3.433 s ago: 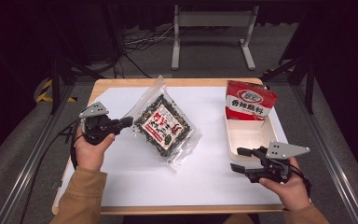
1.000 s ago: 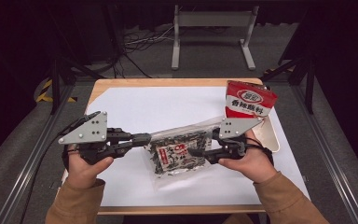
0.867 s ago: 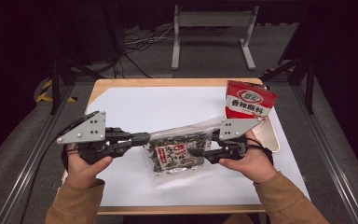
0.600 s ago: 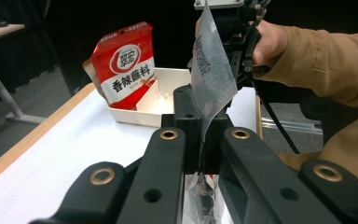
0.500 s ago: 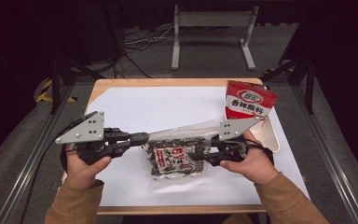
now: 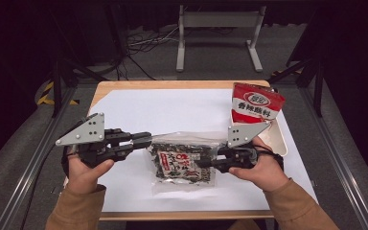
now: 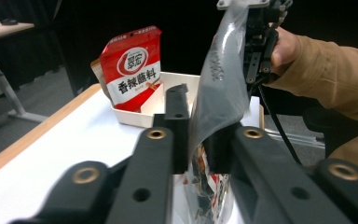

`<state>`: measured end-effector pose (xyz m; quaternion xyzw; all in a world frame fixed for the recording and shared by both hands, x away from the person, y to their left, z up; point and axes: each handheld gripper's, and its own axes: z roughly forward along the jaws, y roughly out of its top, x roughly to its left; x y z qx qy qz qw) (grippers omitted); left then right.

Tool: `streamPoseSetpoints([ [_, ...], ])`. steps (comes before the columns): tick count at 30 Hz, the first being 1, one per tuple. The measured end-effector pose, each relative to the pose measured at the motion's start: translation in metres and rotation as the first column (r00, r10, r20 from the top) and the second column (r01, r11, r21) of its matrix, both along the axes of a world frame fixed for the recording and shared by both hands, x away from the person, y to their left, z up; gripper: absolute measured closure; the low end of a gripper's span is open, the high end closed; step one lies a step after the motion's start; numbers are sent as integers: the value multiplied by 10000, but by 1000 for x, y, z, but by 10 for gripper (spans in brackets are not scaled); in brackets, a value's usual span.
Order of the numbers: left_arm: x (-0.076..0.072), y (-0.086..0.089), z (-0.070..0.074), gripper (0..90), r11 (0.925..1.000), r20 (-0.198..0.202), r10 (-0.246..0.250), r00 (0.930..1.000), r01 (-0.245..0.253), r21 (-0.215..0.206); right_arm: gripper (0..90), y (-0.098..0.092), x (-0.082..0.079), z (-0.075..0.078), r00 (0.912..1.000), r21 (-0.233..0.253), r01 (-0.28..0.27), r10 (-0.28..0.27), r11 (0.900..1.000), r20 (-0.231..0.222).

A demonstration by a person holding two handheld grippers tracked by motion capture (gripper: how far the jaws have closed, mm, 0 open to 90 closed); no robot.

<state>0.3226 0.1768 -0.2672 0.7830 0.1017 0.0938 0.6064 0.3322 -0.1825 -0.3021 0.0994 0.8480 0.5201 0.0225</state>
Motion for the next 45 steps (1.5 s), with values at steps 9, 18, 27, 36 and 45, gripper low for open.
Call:
streamPoseSetpoints([
  [9,2,3,0,504,9969,18,783,9969,-783,38,757,-16,0,10,9988,-153,389,-385,9991,287],
  [18,10,14,-7,437,9902,-454,1396,9892,-1397,6,757,-42,0,20,9940,-38,1003,-1000,9949,444],
  [27,12,18,-8,403,9851,-722,1718,9825,-1717,85,757,-63,3,31,9863,152,1553,-1559,9877,532],
  [36,16,19,-12,359,9783,-990,2060,9735,-2027,429,757,-78,8,44,9792,236,1934,-1945,9808,570],
  [45,19,24,-15,346,9754,-1018,2192,9704,-2157,447,757,-94,13,51,9704,336,2348,-2363,9715,510],
])
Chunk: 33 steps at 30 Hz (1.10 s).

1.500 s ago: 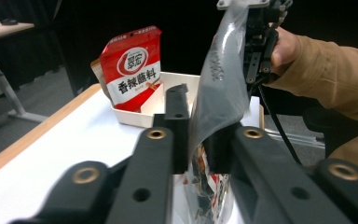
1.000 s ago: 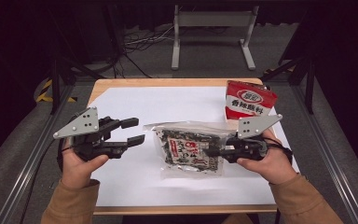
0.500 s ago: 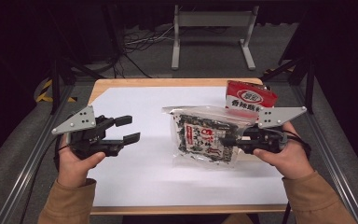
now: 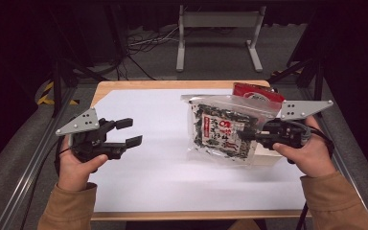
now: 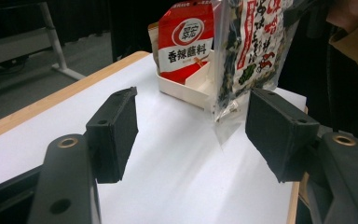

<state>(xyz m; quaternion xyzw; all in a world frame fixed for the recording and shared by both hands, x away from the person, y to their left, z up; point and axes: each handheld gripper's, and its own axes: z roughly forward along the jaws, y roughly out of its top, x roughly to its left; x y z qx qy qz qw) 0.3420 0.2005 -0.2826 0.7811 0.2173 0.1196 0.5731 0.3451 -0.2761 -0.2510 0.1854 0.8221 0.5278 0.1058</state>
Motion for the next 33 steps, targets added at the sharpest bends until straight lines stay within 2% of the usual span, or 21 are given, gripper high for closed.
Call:
streamPoseSetpoints([
  [1,0,0,-1,338,10000,-114,62,9999,-63,-76,757,-5,2,2,9999,64,147,-147,9999,-1],
  [11,5,3,-8,305,9998,-107,156,9998,-157,-142,758,-28,10,11,9961,378,873,-875,9955,57],
  [16,9,5,-16,296,9990,45,430,9991,-430,78,758,-42,17,13,9911,578,1324,-1330,9895,66],
  [20,12,7,-23,266,9972,165,741,9971,-741,-37,758,-50,20,12,9869,648,1602,-1612,9850,102],
  [23,15,8,-32,316,9973,450,721,9964,-727,123,758,-57,23,11,9824,686,1854,-1866,9803,123],
  [25,18,9,-36,319,9967,376,753,9965,-763,270,758,-61,24,11,9793,705,1998,-2016,9773,193],
  [28,20,10,-39,313,9962,142,833,9964,-836,254,758,-65,25,11,9745,631,2200,-2223,9735,313],
  [33,23,13,-44,267,9947,-104,1023,9947,-1024,-51,758,-72,27,9,9658,577,2529,-2555,9658,434],
])
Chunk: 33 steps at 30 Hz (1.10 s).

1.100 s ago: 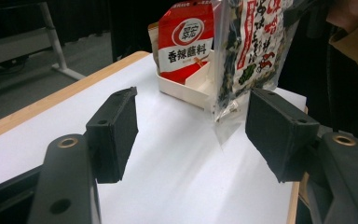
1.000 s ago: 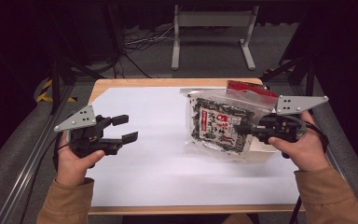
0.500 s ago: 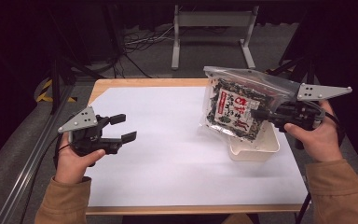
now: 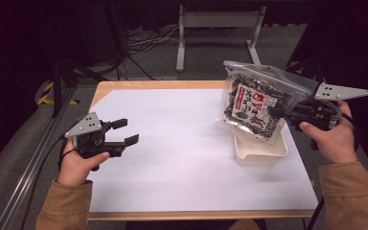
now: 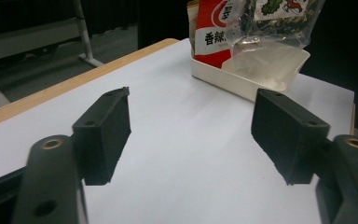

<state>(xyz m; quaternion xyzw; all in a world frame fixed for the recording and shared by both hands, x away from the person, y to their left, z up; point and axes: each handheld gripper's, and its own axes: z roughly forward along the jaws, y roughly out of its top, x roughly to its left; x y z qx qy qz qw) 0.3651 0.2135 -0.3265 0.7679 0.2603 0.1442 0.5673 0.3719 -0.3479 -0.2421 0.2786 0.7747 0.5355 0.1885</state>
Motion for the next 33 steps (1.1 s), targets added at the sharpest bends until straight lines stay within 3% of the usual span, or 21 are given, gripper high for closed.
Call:
streamPoseSetpoints([
  [3,1,2,-2,239,9998,-72,-39,10000,38,-217,758,-5,1,-2,9998,21,207,-207,9998,34],
  [16,3,3,-7,237,10000,-79,-48,10000,48,-20,757,-18,3,-14,9956,-185,927,-929,9955,-78],
  [19,4,3,-8,235,9999,-112,12,9999,-10,162,757,-21,3,-18,9927,-399,1193,-1198,9921,-108],
  [26,5,4,-10,233,9999,-168,117,9998,-115,121,757,-25,4,-28,9886,-658,1488,-1500,9867,-138],
  [33,5,4,-11,233,9998,-198,81,9998,-77,195,757,-30,4,-37,9862,-504,1626,-1639,9854,-224],
])
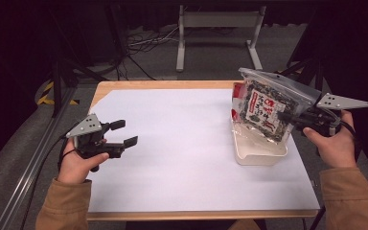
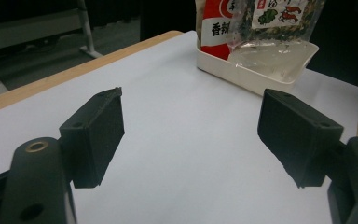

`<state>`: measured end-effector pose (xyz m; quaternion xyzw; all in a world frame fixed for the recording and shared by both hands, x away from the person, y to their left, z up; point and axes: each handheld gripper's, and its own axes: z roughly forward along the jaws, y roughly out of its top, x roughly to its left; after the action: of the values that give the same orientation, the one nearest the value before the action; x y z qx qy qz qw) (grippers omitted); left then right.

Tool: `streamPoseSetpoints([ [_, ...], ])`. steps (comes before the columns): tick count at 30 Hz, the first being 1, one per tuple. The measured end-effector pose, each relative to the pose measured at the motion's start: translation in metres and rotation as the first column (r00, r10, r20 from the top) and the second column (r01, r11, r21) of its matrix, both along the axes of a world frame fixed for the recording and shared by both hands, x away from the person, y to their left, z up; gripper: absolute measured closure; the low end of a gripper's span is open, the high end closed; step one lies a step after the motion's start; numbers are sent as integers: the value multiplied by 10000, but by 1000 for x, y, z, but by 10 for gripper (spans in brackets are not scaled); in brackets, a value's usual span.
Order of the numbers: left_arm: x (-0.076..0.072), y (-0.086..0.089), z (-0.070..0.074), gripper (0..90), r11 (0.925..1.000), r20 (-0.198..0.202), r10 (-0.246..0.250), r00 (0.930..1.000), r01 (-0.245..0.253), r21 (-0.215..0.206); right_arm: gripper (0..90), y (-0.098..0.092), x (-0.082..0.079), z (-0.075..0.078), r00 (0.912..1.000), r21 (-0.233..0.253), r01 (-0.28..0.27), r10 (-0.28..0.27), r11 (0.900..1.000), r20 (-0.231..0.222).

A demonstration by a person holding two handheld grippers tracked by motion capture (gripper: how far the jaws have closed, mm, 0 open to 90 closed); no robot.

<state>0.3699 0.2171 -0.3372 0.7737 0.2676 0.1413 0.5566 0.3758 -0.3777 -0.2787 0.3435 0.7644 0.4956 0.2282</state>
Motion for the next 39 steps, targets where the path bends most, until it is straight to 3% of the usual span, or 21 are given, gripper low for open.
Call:
streamPoseSetpoints([
  [7,0,0,0,233,9997,181,129,9998,-132,194,757,2,1,-8,9999,-175,34,-36,9998,-114],
  [24,0,3,-1,234,9990,138,303,9994,-308,309,757,12,3,-25,9986,-865,21,-67,9963,-528],
  [33,0,3,-3,238,9985,47,280,9996,-282,472,756,13,6,-38,9965,-621,220,-269,9978,-787],
  [39,0,2,-4,241,9985,4,299,9996,-299,453,756,7,7,-53,9940,-102,449,-457,9989,-996],
])
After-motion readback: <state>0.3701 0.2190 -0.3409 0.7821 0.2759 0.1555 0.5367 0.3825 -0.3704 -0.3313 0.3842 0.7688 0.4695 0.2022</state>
